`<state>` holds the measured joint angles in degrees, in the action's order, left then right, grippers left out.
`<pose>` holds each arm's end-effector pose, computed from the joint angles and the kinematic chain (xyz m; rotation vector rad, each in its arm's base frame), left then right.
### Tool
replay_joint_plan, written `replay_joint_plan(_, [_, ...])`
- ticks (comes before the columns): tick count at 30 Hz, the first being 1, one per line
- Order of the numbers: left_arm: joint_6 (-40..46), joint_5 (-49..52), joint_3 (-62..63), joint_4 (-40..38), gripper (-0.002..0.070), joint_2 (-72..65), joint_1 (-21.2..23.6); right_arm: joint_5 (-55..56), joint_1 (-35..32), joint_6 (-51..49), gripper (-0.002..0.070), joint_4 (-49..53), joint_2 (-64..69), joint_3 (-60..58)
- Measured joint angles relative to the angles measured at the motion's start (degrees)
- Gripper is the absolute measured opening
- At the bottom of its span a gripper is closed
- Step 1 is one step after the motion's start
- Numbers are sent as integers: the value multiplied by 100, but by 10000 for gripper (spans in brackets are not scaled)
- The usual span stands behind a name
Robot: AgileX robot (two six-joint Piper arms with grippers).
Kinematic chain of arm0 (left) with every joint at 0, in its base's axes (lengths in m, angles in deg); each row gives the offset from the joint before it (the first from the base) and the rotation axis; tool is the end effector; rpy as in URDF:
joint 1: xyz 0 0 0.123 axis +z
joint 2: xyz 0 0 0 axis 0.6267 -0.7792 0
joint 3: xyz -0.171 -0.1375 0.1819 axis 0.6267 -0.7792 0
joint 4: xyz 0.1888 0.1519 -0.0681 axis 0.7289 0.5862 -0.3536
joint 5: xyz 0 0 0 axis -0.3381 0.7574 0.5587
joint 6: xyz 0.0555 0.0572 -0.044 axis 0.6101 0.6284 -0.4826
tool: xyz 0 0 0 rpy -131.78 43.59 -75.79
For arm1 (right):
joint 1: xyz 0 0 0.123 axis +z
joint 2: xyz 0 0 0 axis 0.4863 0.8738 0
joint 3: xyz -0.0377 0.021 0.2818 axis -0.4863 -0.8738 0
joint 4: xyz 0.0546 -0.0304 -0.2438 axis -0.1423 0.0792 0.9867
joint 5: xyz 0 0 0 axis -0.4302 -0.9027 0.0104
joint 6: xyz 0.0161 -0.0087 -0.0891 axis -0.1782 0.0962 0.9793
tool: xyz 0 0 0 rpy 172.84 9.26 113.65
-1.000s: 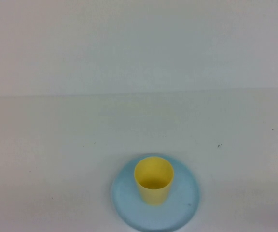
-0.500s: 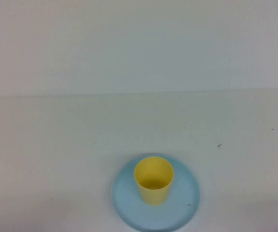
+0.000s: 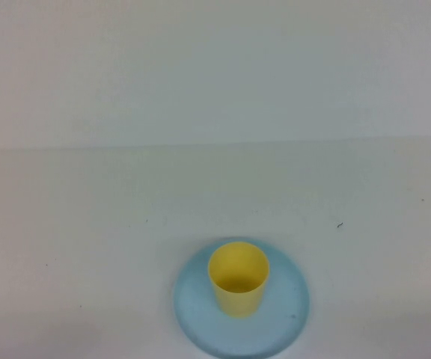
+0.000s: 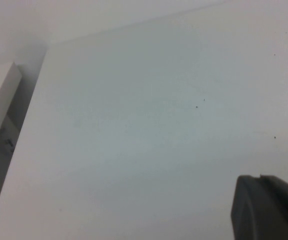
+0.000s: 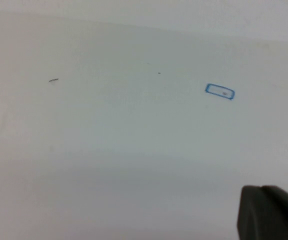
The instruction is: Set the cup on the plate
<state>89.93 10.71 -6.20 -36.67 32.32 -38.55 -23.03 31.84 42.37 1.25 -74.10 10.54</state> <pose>0.0525 0.0003 0.1803 0.1925 1.8365 0.1523 0.0529 -0.0002 0.1720 -0.1310 1.8570 -0.0751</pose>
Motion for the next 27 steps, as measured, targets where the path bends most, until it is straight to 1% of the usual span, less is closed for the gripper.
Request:
replay_joint_plan(1, [0,0,0,0,0,0,0,0,0,409,1,-236,0,0])
replay_joint_plan(2, [0,0,0,0,0,0,0,0,0,593,1,-358,0,0])
replay_joint_plan(5, [-48,0,0,-31,0,0,0,9,-55,883,1,-556,0,0])
replay_joint_plan(11, [-60,0,0,-85,0,0,0,9,-163,699,1,-539,-3,0])
replay_joint_plan(27, [-60,-36,0,-85,0,0,0,9,-163,677,1,-535,-3,0])
